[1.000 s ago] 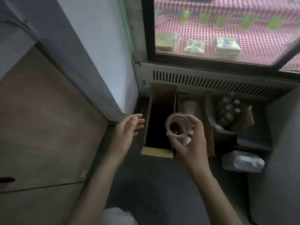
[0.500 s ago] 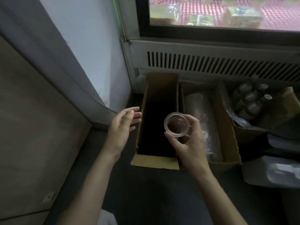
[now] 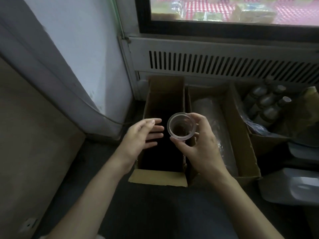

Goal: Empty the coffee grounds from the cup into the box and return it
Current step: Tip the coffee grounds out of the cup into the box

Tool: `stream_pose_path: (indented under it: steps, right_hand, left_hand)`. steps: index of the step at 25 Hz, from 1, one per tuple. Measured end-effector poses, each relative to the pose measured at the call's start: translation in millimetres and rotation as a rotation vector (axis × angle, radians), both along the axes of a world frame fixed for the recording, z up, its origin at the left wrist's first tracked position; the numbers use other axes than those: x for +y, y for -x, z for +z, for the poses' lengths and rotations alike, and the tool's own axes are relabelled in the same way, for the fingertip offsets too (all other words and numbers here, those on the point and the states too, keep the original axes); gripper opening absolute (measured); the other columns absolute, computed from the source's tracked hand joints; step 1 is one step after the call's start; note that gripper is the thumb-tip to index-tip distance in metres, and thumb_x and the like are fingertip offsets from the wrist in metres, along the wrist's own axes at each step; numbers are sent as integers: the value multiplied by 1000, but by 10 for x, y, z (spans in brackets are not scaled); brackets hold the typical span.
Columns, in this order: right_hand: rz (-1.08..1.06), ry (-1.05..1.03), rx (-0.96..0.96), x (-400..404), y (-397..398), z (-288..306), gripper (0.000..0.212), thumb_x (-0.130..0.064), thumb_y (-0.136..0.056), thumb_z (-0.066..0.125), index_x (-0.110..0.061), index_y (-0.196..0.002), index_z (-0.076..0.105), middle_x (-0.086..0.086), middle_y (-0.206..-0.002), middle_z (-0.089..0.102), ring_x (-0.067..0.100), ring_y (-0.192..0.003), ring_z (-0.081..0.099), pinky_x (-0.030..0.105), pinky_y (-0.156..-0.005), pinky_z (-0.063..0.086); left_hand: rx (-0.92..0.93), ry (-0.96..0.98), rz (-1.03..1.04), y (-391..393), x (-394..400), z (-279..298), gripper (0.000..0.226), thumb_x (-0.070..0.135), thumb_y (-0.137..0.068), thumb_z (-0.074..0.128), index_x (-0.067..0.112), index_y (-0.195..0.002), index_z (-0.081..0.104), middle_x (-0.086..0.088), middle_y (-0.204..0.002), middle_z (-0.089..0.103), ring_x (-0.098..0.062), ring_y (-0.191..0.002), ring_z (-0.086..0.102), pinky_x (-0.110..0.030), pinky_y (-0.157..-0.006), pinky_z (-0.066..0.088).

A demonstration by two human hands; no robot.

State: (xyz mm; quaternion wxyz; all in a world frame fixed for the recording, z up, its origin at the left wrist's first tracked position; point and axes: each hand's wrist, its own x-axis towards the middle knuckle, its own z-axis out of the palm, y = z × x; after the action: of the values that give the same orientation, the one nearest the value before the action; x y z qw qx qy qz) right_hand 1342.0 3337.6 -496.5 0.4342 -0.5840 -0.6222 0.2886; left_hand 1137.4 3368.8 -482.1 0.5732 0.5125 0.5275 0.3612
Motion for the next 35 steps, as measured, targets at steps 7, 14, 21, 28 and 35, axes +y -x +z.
stream_pose_path:
  steps: [7, 14, 21, 28, 35]
  right_hand:
    - [19, 14, 50, 114, 97, -142, 71, -37, -77, 87, -31, -135, 47, -8, -130, 60, 1, -118, 59, 21, -95, 53]
    - [-71, 125, 87, 199, 2, -270, 76, -37, -76, 88, -30, -137, 43, -9, -121, 63, 2, -100, 67, 27, -86, 59]
    - [-63, 166, 18, 204, -1, -266, 63, -45, -76, 84, -31, -122, 44, -13, -109, 60, 2, -99, 64, 19, -74, 54]
    - [-64, 161, -50, 212, 40, -340, 48, -48, -78, 82, -32, -116, 58, -7, -113, 63, 10, -101, 65, 35, -82, 60]
    - [-20, 174, -173, 251, 204, -461, 47, -42, -80, 83, -33, -118, 57, -8, -117, 57, 13, -106, 58, 28, -84, 50]
  left_hand:
    - [-167, 333, -37, -158, -62, -231, 33, 41, -102, 50, 26, -123, 70, -2, -118, 77, -19, -110, 73, -46, -95, 58]
    - [-139, 282, 61, 15, -67, -191, 32, 40, -102, 47, 26, -124, 67, 2, -113, 79, -15, -105, 75, -41, -91, 58]
    - [-243, 270, 116, 106, -76, -79, 32, 39, -103, 46, 24, -124, 66, 0, -112, 79, -16, -105, 75, -41, -91, 57]
    - [-260, 254, 147, 209, -23, -45, 34, 38, -104, 44, 22, -125, 65, -1, -113, 79, -17, -105, 75, -41, -91, 56]
    - [-236, 246, 145, 237, -42, -3, 33, 39, -104, 44, 23, -123, 67, 0, -111, 79, -16, -103, 75, -40, -91, 57]
